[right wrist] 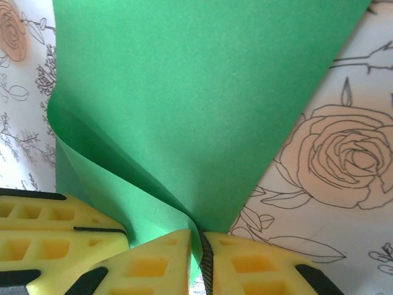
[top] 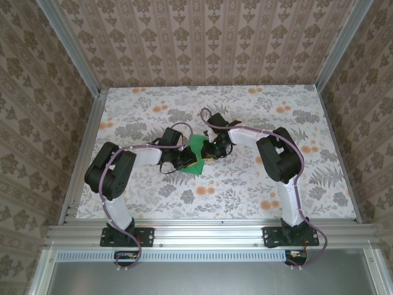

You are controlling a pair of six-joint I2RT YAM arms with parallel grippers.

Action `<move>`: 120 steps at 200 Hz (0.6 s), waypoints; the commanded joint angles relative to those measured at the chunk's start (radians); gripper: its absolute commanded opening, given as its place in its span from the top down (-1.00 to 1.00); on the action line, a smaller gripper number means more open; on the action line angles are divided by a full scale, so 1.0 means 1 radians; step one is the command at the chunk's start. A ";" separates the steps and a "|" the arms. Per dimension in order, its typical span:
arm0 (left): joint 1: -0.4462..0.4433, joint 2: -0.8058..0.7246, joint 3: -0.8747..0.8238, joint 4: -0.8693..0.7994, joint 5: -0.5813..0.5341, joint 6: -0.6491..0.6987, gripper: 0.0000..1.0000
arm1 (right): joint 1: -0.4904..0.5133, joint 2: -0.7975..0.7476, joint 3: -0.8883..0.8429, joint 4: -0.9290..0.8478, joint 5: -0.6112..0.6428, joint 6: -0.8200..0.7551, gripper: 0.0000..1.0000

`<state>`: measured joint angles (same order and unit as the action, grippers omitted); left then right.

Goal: Fold a paper plane with a square sheet of paper (pick it up from the middle)
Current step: Fold the triangle a second time at the center of the table.

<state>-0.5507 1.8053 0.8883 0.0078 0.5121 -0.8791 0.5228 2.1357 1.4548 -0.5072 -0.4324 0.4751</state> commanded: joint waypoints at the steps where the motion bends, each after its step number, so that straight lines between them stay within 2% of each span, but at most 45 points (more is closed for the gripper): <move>1: -0.009 0.002 0.014 -0.001 0.016 0.000 0.78 | 0.008 0.116 -0.036 -0.116 0.186 0.011 0.70; 120: -0.028 -0.027 -0.022 0.013 0.104 0.002 0.74 | 0.017 0.134 -0.023 -0.137 0.218 0.013 0.74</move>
<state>-0.5694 1.7981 0.8810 0.0158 0.5804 -0.8791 0.5335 2.1468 1.4860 -0.5503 -0.4000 0.4751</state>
